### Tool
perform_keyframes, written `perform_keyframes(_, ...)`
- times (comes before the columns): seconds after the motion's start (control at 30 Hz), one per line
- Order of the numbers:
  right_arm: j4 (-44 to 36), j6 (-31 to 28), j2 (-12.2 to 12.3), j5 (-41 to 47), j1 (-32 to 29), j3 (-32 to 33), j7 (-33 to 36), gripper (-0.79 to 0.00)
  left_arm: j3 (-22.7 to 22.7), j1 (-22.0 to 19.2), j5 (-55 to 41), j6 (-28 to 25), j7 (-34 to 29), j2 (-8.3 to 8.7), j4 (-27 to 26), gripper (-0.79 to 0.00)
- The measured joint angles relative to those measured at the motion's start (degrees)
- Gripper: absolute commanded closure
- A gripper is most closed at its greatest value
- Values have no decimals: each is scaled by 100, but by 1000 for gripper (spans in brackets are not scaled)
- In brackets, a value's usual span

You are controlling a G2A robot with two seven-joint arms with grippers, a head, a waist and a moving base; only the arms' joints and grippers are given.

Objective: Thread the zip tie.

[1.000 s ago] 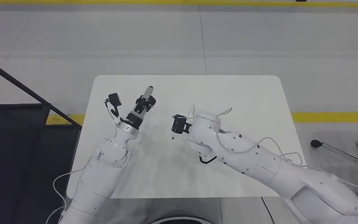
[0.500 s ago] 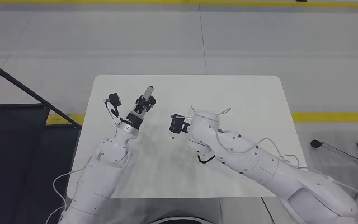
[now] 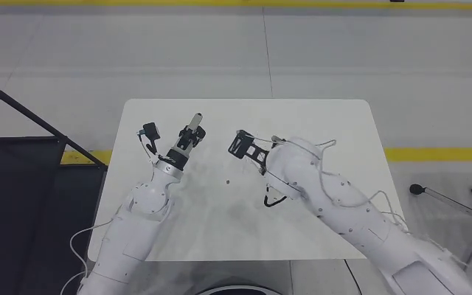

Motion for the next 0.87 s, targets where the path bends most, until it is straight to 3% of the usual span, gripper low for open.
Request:
perform_keyframes(0.23, -1541, -351, 473, 226, -1601, 1823, -1330, -785, 0, 0, 0, 0, 0, 0, 0, -785)
perform_keyframes(0.53, -2462, 11, 702, 517, -3527, 3576, -3027, -785, 0, 0, 0, 0, 0, 0, 0, -785)
perform_keyframes(0.87, -2527, 58, 710, 545, -3706, 3700, -3123, -784, 0, 0, 0, 0, 0, 0, 0, -784)
